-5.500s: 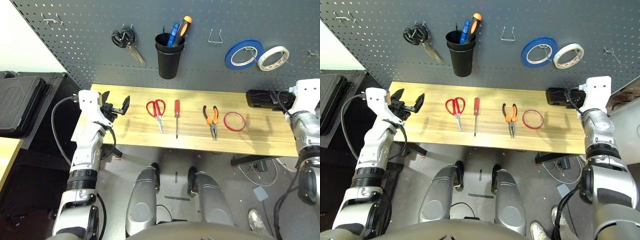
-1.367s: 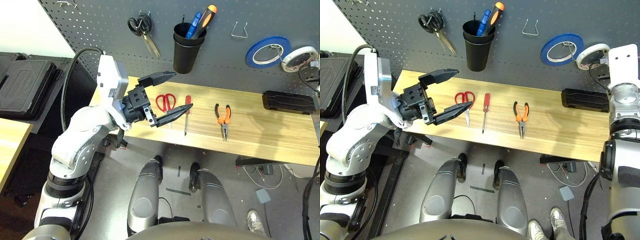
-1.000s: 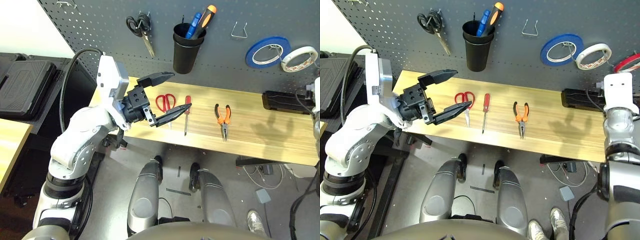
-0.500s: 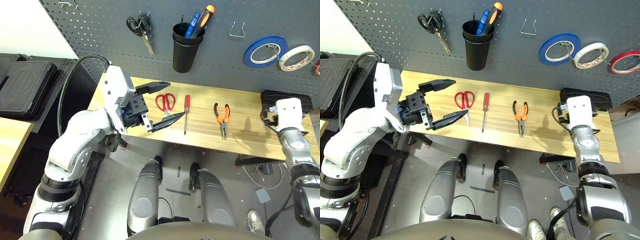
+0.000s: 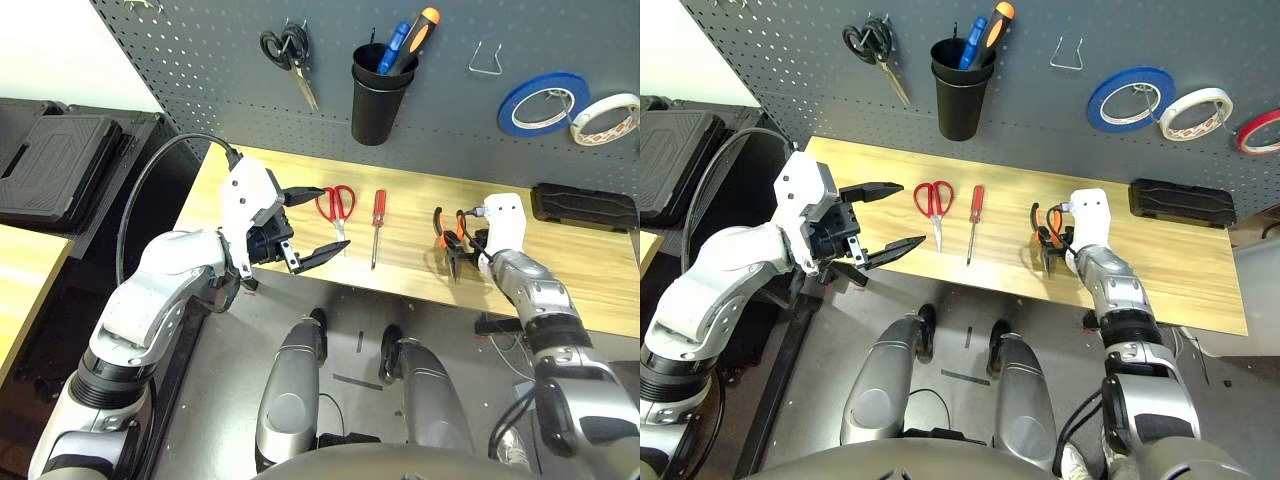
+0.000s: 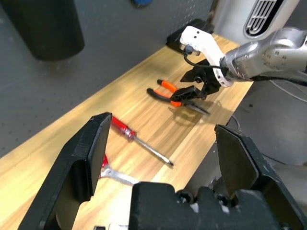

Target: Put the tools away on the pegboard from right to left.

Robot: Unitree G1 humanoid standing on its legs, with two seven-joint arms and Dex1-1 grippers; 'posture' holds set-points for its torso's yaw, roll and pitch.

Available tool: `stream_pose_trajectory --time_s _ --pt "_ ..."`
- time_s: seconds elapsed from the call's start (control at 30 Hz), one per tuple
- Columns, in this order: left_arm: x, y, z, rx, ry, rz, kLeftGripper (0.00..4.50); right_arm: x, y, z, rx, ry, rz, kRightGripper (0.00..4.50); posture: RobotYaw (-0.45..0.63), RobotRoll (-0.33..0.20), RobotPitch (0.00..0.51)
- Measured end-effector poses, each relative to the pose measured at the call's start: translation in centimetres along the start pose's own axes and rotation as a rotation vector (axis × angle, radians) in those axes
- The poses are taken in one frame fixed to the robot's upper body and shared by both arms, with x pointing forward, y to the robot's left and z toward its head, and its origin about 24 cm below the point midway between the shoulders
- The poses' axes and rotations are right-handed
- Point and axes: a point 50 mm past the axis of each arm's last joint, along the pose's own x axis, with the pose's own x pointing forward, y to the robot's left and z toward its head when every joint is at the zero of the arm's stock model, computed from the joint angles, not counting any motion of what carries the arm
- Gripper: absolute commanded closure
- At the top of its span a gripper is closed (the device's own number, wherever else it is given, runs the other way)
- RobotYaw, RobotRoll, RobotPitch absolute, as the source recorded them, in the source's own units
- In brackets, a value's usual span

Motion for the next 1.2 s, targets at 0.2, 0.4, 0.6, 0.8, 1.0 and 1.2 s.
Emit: stream_pose_trajectory --time_s 0.2,0.4,0.6,0.8,1.0,1.2 --pt "-0.2 0.2 -0.3 -0.001 0.038 0.016 0.0 1.0 1.0 0.3 0.049 0.081 -0.025 0.02 0.35 0.0 0.295" --pt "-0.2 0.3 -0.4 -0.005 0.06 0.027 0.0 2.1 1.6 1.2 0.086 0.141 -0.072 0.02 0.36 0.0 0.294" --pt "-0.3 0.3 -0.5 -0.01 0.069 0.037 0.0 2.7 2.2 1.8 0.103 0.162 -0.105 0.66 0.38 0.0 0.289" --pt "-0.3 0.2 -0.5 -0.012 0.076 0.037 0.0 2.8 2.2 1.9 0.108 0.165 -0.118 1.45 0.39 0.0 0.283" --pt "-0.3 0.2 -0.2 0.003 0.069 0.044 0.0 2.7 2.1 1.8 0.099 0.126 -0.106 1.45 0.39 0.0 0.281" --pt "-0.8 0.7 0.3 0.006 0.041 0.082 0.0 1.8 1.5 2.5 -0.001 -0.06 -0.03 1.45 0.38 0.0 0.272"
